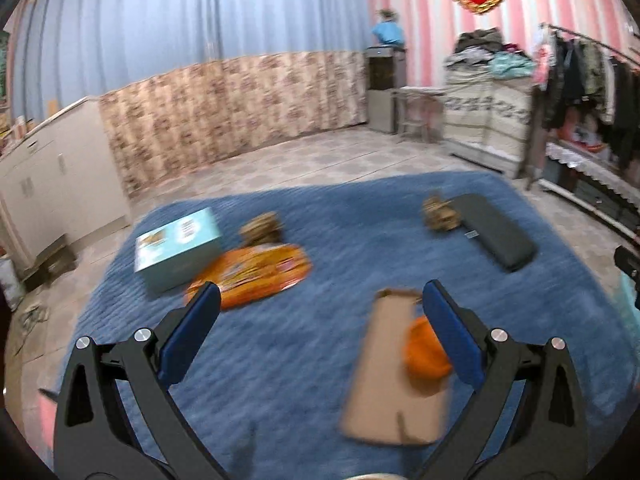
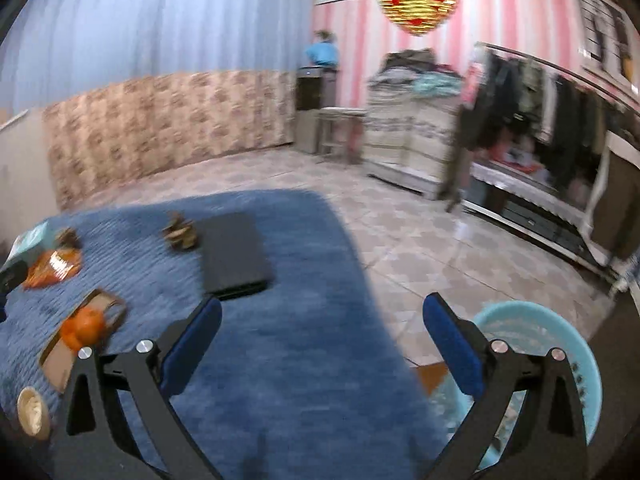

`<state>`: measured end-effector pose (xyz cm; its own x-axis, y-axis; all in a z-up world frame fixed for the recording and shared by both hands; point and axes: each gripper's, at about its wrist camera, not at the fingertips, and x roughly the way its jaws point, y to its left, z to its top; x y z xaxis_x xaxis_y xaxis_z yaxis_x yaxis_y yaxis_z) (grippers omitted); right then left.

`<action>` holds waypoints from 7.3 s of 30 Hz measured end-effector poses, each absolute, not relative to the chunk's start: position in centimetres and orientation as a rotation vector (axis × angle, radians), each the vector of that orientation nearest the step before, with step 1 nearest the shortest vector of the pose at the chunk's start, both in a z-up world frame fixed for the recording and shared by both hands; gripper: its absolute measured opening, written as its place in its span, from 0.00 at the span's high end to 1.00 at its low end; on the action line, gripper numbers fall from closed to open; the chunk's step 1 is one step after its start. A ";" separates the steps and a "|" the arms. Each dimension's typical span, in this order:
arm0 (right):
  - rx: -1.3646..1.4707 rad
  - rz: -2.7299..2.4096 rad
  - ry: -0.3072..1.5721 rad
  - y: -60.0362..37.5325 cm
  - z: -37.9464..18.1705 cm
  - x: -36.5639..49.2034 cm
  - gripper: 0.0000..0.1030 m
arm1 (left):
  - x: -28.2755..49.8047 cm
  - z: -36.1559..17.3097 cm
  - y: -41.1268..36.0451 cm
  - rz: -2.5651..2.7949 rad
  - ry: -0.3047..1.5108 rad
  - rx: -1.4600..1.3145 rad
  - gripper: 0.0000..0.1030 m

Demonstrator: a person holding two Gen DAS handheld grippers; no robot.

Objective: Collect trash
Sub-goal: 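Move both tools back over the rug toward the orange and phone case, then grasp the orange with the right tool while the left tool grasps the orange cap, then carry the orange and orange cap over the blue basket and open both tools, then return to the rug and grasp the cream round lid with the left tool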

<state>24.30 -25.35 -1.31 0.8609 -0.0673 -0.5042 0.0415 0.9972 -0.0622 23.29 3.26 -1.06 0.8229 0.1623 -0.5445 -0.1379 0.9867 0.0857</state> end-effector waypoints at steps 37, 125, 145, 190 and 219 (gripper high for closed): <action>0.032 0.244 0.654 -16.5 -3.7 27.2 0.75 | 22.6 -4.6 5.1 0.107 0.668 0.013 0.05; 0.386 -0.621 0.375 -55.9 -0.2 10.1 0.75 | 22.7 2.7 -40.9 -0.709 0.499 0.148 0.91; 0.391 -0.614 0.460 -55.6 -2.9 12.0 0.75 | 25.2 -3.5 -44.1 -0.759 0.622 0.267 0.59; 0.148 -0.576 0.480 -46.4 -2.0 16.9 0.05 | 26.3 3.3 -30.8 -0.472 0.530 0.066 0.05; 0.164 -0.249 0.395 -29.5 -0.4 16.5 0.04 | 15.9 3.9 -2.7 -0.083 0.488 0.089 0.05</action>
<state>16.46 -29.49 -0.40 0.8930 -0.2075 -0.3994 0.2709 0.9564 0.1089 15.86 -2.69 3.93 0.8800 -0.0583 -0.4713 0.1008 0.9928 0.0655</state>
